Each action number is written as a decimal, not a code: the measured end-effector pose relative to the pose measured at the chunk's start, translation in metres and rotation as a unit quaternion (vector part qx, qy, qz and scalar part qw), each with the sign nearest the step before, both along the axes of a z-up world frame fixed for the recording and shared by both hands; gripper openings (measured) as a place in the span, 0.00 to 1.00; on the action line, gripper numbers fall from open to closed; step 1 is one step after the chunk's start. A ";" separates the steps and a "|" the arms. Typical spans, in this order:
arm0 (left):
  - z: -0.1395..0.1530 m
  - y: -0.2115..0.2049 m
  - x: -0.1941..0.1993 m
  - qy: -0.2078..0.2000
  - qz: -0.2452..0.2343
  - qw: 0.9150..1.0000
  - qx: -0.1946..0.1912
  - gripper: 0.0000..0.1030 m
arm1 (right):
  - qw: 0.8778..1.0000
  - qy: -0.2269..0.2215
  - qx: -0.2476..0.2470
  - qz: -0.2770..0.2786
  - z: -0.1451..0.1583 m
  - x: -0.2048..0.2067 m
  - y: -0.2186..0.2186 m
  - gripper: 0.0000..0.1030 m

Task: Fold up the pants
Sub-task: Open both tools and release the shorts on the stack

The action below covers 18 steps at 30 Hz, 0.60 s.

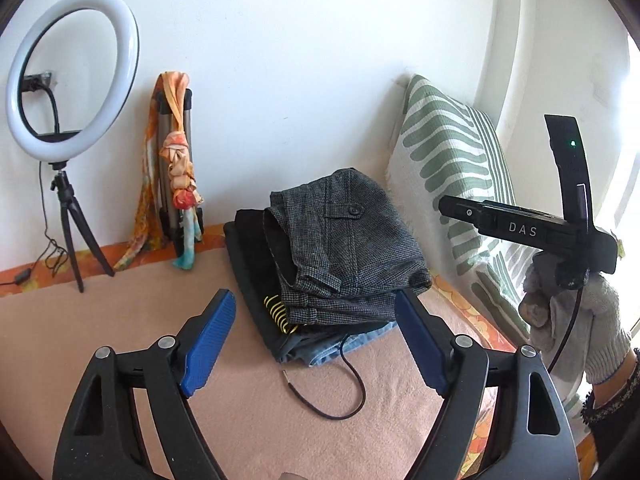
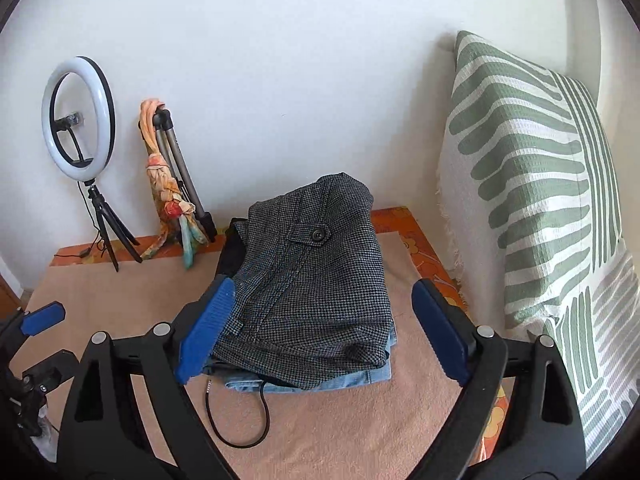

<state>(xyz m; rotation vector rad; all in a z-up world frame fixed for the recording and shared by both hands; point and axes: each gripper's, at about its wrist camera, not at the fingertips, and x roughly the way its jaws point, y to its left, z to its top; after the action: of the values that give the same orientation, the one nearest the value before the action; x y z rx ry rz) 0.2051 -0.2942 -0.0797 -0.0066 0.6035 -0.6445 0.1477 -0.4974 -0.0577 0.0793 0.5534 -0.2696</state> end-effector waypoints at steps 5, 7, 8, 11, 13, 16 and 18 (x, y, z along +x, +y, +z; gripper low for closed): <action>0.005 0.019 -0.026 0.001 -0.010 1.000 -0.002 0.80 | 0.999 -0.017 -0.019 -0.020 0.004 -0.054 0.034 1.00; 0.007 0.025 -0.038 -0.008 -0.007 1.000 0.004 0.80 | 0.999 -0.018 -0.030 -0.026 0.004 -0.073 0.047 1.00; 0.009 0.028 -0.044 -0.015 -0.004 1.000 0.008 0.80 | 0.999 -0.019 -0.032 -0.028 0.004 -0.082 0.053 1.00; 0.013 0.038 -0.063 -0.023 -0.005 1.000 0.013 0.80 | 0.999 -0.028 -0.029 -0.036 0.005 -0.110 0.069 1.00; 0.015 0.046 -0.075 -0.031 0.000 0.999 0.018 0.81 | 0.998 -0.032 -0.031 -0.036 0.004 -0.126 0.080 1.00; 0.017 0.057 -0.093 -0.041 0.002 0.999 0.024 0.85 | 0.998 -0.035 -0.039 -0.041 0.000 -0.148 0.094 1.00; 0.016 0.065 -0.106 -0.039 -0.003 0.999 0.019 0.90 | 0.998 -0.039 -0.028 -0.045 -0.003 -0.162 0.100 1.00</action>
<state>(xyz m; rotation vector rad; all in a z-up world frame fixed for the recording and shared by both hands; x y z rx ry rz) 0.0994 -0.2296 -0.0638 0.0558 0.5412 -0.6369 -0.0142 -0.3970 -0.0609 0.0593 0.4651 -0.3674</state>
